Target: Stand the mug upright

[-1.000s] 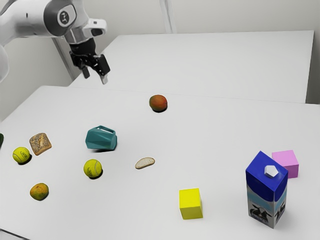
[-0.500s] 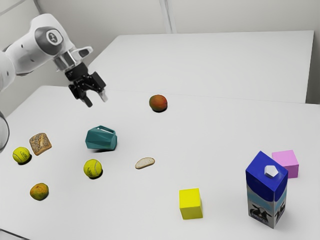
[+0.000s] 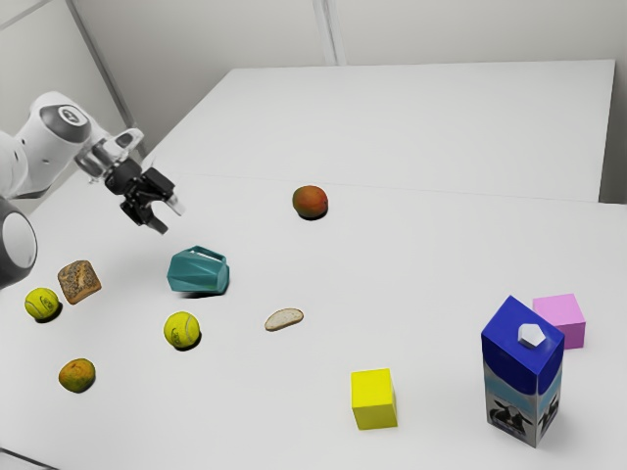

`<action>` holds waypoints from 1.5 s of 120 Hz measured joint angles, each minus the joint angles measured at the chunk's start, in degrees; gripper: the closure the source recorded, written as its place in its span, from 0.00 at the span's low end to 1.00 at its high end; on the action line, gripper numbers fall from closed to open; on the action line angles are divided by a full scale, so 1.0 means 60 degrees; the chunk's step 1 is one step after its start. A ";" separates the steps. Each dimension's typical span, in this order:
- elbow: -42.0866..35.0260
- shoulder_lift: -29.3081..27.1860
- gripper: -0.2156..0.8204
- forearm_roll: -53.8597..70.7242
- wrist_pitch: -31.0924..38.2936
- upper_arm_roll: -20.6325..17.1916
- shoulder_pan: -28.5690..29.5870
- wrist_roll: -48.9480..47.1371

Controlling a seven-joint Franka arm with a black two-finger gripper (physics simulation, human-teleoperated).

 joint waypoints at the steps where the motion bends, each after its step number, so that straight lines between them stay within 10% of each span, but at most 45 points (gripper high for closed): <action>1: -0.0018 0.0018 0.21 -0.0010 -0.0011 -0.0011 0.0027 0.0031; 105: -0.2024 0.0174 0.22 -0.0783 0.0668 -0.0289 0.0234 0.1679; 139: -0.2301 -0.0284 0.67 -0.0919 0.0901 -0.0391 0.0202 0.1684; 180: -0.2389 -0.0371 0.89 -0.1170 0.1141 -0.0605 0.0133 0.1656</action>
